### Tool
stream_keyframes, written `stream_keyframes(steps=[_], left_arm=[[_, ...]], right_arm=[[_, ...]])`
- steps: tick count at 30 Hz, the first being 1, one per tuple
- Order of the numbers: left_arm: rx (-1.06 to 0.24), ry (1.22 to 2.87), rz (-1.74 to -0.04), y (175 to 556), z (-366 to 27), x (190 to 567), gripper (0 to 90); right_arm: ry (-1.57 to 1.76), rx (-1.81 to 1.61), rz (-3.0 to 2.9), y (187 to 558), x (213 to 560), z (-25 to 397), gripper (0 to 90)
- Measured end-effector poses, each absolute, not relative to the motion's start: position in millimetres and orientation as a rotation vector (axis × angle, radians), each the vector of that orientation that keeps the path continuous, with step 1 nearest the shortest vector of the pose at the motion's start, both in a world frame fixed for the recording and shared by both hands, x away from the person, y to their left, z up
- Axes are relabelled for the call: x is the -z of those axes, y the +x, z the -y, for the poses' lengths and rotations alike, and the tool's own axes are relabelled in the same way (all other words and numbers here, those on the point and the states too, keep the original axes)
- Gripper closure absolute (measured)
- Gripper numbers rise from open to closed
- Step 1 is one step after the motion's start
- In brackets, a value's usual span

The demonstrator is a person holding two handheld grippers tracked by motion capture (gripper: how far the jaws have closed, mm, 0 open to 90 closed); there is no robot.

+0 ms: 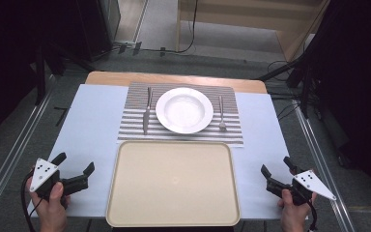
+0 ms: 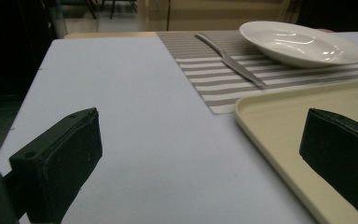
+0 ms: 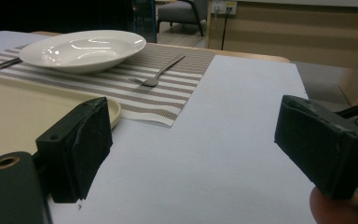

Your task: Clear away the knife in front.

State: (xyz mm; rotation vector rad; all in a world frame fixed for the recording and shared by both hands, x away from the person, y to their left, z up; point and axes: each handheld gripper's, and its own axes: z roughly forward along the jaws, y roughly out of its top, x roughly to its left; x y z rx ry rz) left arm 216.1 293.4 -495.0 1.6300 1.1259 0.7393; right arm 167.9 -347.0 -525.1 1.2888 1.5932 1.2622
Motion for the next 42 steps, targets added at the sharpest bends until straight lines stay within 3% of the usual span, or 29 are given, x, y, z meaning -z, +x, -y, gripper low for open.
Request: stream_keyframes(steps=[9,17,29,42], left_arm=[[-0.684,1.686,-1.031,222.1,-261.4,471.9,0.0],[-0.644,1.723,-1.062,243.1,-238.9,456.2,0.0],[-0.628,1.752,-1.068,289.7,-213.5,431.8,0.0],[-0.55,1.802,-1.084,339.6,-192.3,432.4,0.0]], right_arm=[[1.293,-1.266,-1.59,166.9,525.8,347.6,12.0],[1.295,-1.277,-1.59,167.7,525.3,347.9,12.2],[1.297,-1.289,-1.585,167.3,525.2,348.8,12.3],[1.293,-1.263,-1.593,168.0,525.4,346.7,12.5]])
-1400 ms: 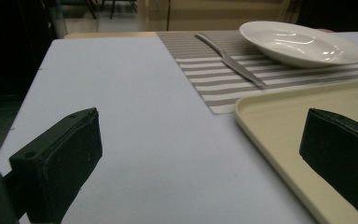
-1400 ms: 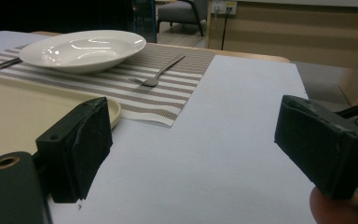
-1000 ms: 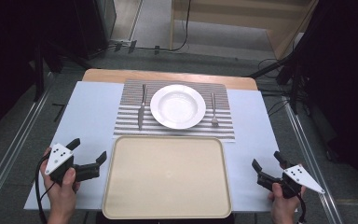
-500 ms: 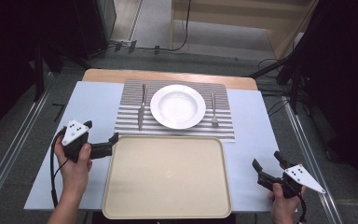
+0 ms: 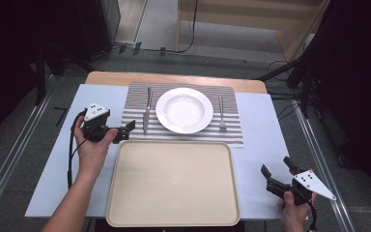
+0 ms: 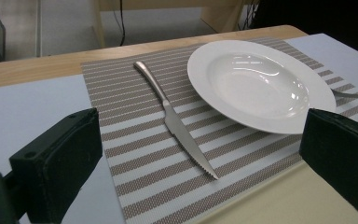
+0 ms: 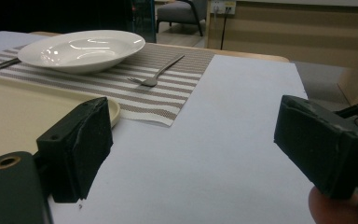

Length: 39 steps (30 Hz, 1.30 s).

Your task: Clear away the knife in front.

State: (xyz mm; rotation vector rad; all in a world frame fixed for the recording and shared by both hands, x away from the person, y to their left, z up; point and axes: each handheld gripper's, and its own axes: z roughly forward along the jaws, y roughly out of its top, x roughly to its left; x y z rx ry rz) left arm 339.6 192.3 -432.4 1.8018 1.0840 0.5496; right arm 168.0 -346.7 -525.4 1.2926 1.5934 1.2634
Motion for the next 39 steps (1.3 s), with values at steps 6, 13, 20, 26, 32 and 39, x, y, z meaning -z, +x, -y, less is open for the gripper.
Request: stream_keyframes(steps=[6,13,20,26,32,39], left_arm=[[-0.521,1.82,-1.098,361.4,-184.6,430.8,0.0],[-0.476,1.842,-1.148,390.3,-172.4,428.7,2.0],[-0.431,1.882,-1.266,425.4,-157.3,434.5,12.4],[-0.374,1.944,-1.338,451.9,-148.7,445.3,21.2],[-0.289,1.991,-1.412,476.5,-142.3,455.6,38.6],[-0.281,2.056,-1.453,496.2,-127.4,460.4,54.3]], right_arm=[[1.297,-1.259,-1.594,168.1,525.4,346.1,12.5],[1.292,-1.254,-1.601,168.6,525.8,345.6,12.7],[1.293,-1.249,-1.604,169.1,526.0,345.0,12.9],[1.297,-1.248,-1.604,169.4,526.2,344.9,13.1],[1.294,-1.244,-1.609,169.8,526.5,344.5,13.3],[1.297,-1.242,-1.609,170.2,526.7,344.4,13.4]])
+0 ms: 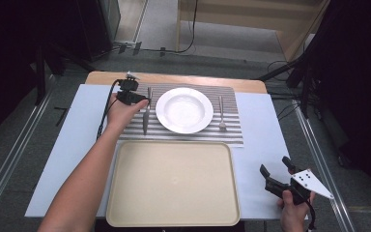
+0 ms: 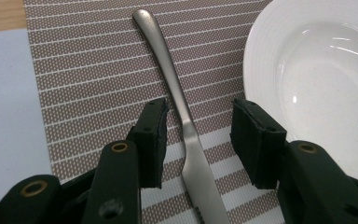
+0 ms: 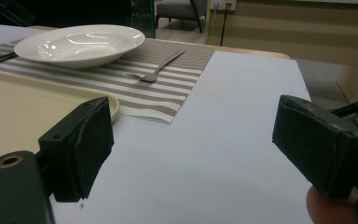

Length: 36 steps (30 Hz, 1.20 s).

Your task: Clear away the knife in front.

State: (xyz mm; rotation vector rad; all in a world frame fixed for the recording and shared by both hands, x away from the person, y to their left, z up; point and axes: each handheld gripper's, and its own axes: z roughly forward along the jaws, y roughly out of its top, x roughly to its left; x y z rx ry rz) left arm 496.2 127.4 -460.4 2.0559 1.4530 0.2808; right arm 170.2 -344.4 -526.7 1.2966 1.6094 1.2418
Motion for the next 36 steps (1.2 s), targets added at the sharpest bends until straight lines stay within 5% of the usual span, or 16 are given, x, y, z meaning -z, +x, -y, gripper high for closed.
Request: stream_keyframes(steps=[10,23,36], left_arm=[[-0.301,2.157,-1.541,516.0,-109.9,475.6,71.0],[-0.398,2.276,-1.548,519.3,-92.5,488.2,74.9],[-0.244,2.308,-1.616,517.7,-120.4,482.4,77.8]], right_arm=[[1.302,-1.24,-1.609,170.9,527.2,344.0,13.5],[1.304,-1.238,-1.61,171.8,527.8,343.7,13.7],[1.303,-1.234,-1.611,172.4,527.9,343.4,13.8]])
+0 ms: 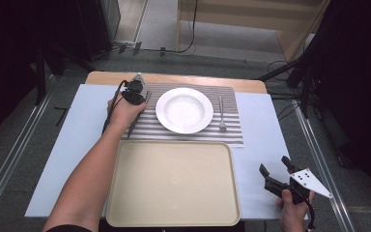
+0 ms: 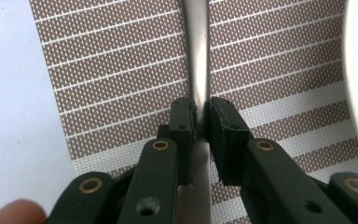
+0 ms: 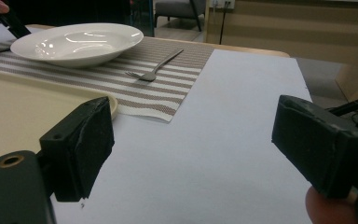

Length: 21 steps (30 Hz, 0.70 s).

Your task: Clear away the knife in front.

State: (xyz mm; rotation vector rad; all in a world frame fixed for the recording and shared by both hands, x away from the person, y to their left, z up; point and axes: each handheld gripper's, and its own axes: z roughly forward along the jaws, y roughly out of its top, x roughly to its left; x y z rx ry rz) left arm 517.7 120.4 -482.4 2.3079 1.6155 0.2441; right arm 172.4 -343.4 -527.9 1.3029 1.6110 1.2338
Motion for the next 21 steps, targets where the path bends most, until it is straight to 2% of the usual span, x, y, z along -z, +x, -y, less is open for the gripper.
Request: stream_keyframes(steps=[3,5,10,15,21], left_arm=[[-0.253,2.31,-1.597,517.6,-116.4,482.8,70.5],[-0.306,2.311,-1.573,517.0,-112.9,484.3,66.2],[-0.346,2.301,-1.587,514.4,-111.8,485.4,70.7],[-0.325,2.324,-1.588,512.2,-115.0,484.2,76.8],[-0.282,2.334,-1.626,518.1,-114.2,482.2,78.7]], right_arm=[[1.302,-1.23,-1.611,172.8,527.9,342.9,13.8],[1.308,-1.23,-1.611,172.7,528.0,342.7,13.8],[1.309,-1.23,-1.613,172.7,528.2,342.8,13.8],[1.313,-1.234,-1.612,172.8,528.3,343.6,13.8],[1.311,-1.221,-1.617,173.2,528.5,342.5,13.9]])
